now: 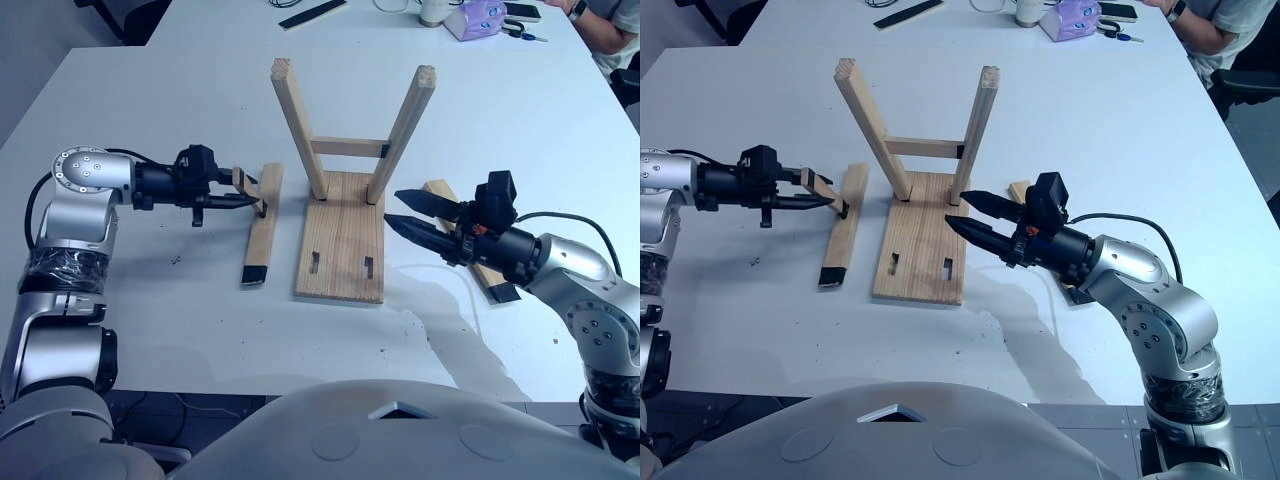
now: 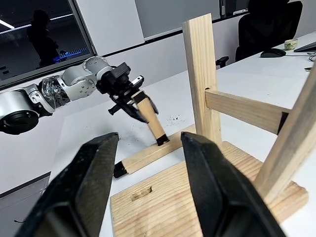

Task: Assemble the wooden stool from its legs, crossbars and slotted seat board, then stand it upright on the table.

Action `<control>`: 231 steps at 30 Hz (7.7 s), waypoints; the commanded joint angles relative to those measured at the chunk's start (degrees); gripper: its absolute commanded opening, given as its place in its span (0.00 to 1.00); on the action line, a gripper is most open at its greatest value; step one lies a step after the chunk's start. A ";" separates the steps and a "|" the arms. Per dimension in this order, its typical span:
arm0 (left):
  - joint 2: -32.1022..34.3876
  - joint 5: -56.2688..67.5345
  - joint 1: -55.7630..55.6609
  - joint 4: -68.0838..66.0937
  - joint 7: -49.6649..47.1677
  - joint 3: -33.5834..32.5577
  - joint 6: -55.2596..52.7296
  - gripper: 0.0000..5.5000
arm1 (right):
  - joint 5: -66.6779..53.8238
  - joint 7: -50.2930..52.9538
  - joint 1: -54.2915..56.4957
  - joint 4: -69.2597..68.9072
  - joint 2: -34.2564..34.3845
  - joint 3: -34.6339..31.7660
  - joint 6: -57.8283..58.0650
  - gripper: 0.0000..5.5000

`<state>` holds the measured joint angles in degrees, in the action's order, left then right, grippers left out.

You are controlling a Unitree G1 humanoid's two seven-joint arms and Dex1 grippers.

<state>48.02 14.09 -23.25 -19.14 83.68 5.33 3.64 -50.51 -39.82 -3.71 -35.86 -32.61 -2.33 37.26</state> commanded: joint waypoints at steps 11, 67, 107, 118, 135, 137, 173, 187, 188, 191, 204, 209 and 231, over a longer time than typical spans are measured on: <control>-3.62 -2.06 4.42 -3.70 -0.88 5.98 -7.05 0.24 | 5.50 -1.37 0.44 1.86 -1.22 2.41 -1.05 0.42; -15.79 21.23 13.19 15.81 -30.38 -7.73 -26.98 0.54 | 14.68 -5.20 -0.96 2.47 -2.33 8.05 -4.70 0.42; 9.46 8.22 33.83 36.20 -25.16 -11.44 -22.59 0.54 | 17.66 -2.76 -9.27 -0.65 -2.35 7.45 -6.75 0.42; -4.73 10.87 32.15 40.01 -47.65 -12.51 -51.05 0.79 | 20.13 -3.50 -10.38 0.23 -3.64 8.30 -7.74 0.42; -11.73 7.75 28.09 32.02 -53.31 -11.96 -49.34 0.52 | 22.18 -3.64 -9.63 1.32 -3.59 9.50 -8.86 0.42; -11.45 8.13 28.07 31.00 -52.04 -11.87 -48.85 0.46 | 22.29 -3.52 -9.54 1.37 -3.46 9.60 -8.91 0.42; -8.66 69.84 5.44 54.78 -36.14 -20.09 -48.23 0.37 | -36.34 0.29 21.34 -1.59 -11.32 -8.64 5.50 0.61; -7.75 51.22 11.13 52.16 -25.83 -10.51 -44.52 0.37 | -31.98 1.28 24.71 -2.11 -8.71 -5.64 4.36 0.61; -7.90 50.46 10.92 51.76 -25.60 -10.42 -44.25 0.37 | -31.52 0.82 24.59 -2.15 -8.81 -5.44 4.58 0.61; -8.51 48.71 10.30 50.56 -25.55 -10.53 -43.33 0.37 | -28.38 -1.29 23.35 -2.19 -9.47 -4.83 4.79 0.54; -11.10 46.30 6.53 45.98 -31.31 -10.93 -43.63 0.47 | -25.30 -3.73 22.81 -1.48 -10.32 -5.11 4.59 0.37; -3.33 19.96 15.13 41.77 -26.30 1.60 -29.99 0.61 | -21.44 -3.31 23.44 1.22 -12.14 -6.70 4.52 0.36; -1.23 -6.72 24.92 20.26 -27.57 11.24 -1.94 0.69 | 6.63 -19.61 5.27 0.12 -23.88 -0.67 -2.18 0.36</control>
<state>46.54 11.43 -1.17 2.61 56.21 15.10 4.96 -46.72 -58.29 3.25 -35.76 -54.53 -4.11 34.46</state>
